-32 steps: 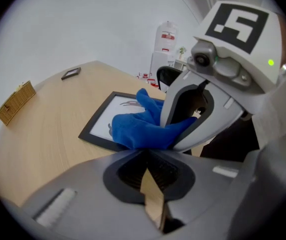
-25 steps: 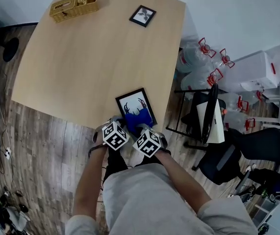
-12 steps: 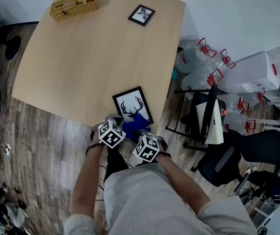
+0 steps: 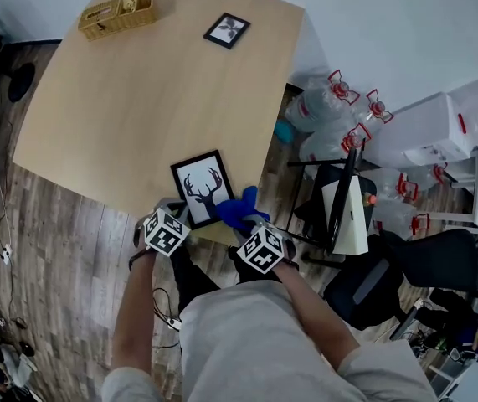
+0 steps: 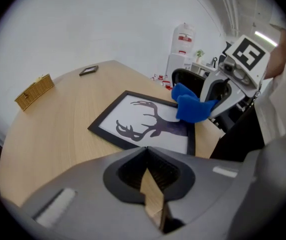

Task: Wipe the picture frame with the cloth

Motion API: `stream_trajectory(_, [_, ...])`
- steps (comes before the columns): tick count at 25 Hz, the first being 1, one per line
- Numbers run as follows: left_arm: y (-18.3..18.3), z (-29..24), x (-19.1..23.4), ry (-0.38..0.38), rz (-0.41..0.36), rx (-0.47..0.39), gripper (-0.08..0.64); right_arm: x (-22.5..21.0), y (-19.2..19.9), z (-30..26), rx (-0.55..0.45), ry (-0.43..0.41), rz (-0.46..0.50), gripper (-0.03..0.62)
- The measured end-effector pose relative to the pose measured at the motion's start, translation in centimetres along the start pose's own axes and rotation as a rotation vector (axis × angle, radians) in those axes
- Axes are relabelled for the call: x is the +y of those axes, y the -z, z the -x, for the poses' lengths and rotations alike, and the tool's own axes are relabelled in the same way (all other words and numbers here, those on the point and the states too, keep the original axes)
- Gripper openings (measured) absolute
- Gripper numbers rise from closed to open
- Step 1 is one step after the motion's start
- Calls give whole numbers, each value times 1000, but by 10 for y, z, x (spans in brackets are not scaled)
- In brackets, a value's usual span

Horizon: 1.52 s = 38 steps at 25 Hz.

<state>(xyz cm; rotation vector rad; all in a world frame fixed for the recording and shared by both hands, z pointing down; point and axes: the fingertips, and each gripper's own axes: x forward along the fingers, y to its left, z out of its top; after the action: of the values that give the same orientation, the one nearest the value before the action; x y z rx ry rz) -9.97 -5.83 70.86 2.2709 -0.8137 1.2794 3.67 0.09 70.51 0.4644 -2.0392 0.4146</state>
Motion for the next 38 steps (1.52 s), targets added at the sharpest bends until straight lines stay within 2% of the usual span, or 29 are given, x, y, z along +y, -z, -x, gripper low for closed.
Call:
stream_trajectory(4, [0,2,2,-61,78,-4,52,-28,12,21,-38,39,-11,60])
stream_trajectory(8, [-3,10,2,-133,236,-37,52,-45,3,40,-126,55,-64,60])
stream_trajectory(12, [-6,25,-22,-185,360,-96,52,-51,-13,60,-236,22,-150,60])
stream_trajectory(16, [-8,47,-35,-262,414,-151,52,-53,-20,75,-285,5,-196,60])
stream_trajectory(23, [-14,91,-43,-328,538,-295,52,-50,-39,100,-362,-10,-225,61])
stream_trajectory(31, [-27,99,-48,-326,590,-382,52,-55,-68,104,-435,4,-245,61])
stream_trajectory(38, [-41,110,-43,-338,588,-420,52,-40,-81,93,-417,-40,-170,61])
